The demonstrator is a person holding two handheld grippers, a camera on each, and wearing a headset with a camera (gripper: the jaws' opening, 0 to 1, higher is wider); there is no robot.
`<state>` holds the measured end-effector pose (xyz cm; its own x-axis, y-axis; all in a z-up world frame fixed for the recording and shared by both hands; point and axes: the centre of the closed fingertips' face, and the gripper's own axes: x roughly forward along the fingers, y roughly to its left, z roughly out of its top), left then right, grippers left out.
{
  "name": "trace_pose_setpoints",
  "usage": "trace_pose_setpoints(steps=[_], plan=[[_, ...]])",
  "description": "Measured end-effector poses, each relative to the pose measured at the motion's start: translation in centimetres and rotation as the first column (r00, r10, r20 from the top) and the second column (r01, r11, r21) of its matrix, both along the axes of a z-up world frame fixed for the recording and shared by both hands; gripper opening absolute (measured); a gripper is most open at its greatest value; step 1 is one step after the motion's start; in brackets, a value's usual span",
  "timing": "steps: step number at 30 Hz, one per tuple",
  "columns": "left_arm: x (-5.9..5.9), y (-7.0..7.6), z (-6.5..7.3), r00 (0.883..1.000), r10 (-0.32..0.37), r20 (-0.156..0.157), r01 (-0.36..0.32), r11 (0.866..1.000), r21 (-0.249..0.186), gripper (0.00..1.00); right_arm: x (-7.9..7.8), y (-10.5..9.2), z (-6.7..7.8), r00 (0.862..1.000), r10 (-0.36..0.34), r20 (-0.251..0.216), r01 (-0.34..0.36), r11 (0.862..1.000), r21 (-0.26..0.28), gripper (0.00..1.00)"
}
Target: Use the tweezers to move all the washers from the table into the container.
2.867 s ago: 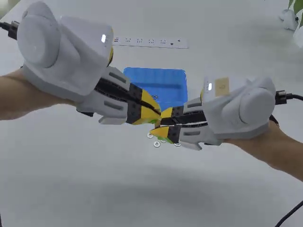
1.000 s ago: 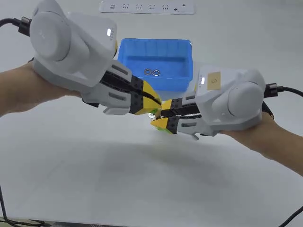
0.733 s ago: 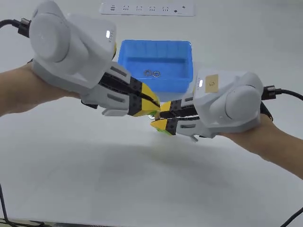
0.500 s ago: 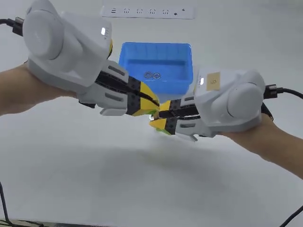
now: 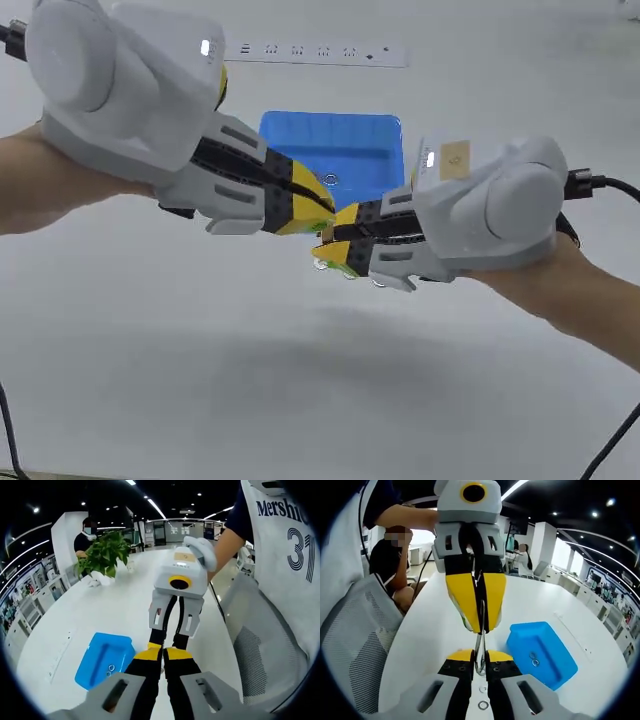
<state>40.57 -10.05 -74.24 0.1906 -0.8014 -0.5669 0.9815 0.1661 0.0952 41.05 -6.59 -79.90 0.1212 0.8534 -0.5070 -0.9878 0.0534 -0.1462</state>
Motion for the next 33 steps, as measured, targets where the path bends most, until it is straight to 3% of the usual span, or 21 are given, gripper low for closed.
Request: trace_pose_setpoints(steps=[7, 8, 9, 11, 18, 22, 29, 33], plan=[[0.5, -0.2, 1.3, 0.999, -0.021, 0.023, 0.021, 1.000, 0.001, 0.06, 0.7, 0.0, 1.4, 1.000, 0.002, 0.026, -0.002, 1.000, 0.007, 0.10], [0.8, -0.2, 1.7, 0.999, -0.024, 0.045, 0.024, 1.000, 0.001, 0.06, 1.0, 0.0, 1.7, 0.999, 0.002, 0.036, -0.002, 1.000, 0.007, 0.10], [0.8, -0.3, 1.9, 0.999, -0.028, 0.046, 0.028, 1.000, -0.008, 0.06, 1.3, 0.0, 2.1, 0.999, -0.003, 0.042, 0.003, 1.000, 0.011, 0.10], [1.4, -0.4, 2.6, 0.998, -0.020, 0.054, 0.021, 0.999, -0.033, 0.06, 2.0, 0.1, 2.7, 0.998, -0.005, 0.058, 0.004, 1.000, 0.019, 0.10], [4.1, -0.3, 3.9, 0.996, -0.010, 0.090, 0.014, 0.999, -0.043, 0.06, 4.6, 0.3, 4.0, 0.996, -0.024, 0.085, 0.021, 0.999, 0.032, 0.10], [6.5, 0.1, 3.9, 0.995, -0.012, 0.103, 0.017, 0.999, -0.040, 0.06, 6.3, 0.4, 4.2, 0.994, -0.039, 0.098, 0.036, 0.999, 0.034, 0.10], [8.5, 0.3, 3.5, 0.993, -0.007, 0.120, 0.013, 0.999, -0.045, 0.06, 8.8, 0.8, 3.9, 0.993, -0.052, 0.111, 0.048, 0.998, 0.034, 0.10], [9.6, 0.6, 2.7, 0.993, 0.002, 0.121, 0.003, 0.999, -0.043, 0.07, 9.9, 0.9, 3.0, 0.993, -0.060, 0.103, 0.058, 0.998, 0.026, 0.10]])
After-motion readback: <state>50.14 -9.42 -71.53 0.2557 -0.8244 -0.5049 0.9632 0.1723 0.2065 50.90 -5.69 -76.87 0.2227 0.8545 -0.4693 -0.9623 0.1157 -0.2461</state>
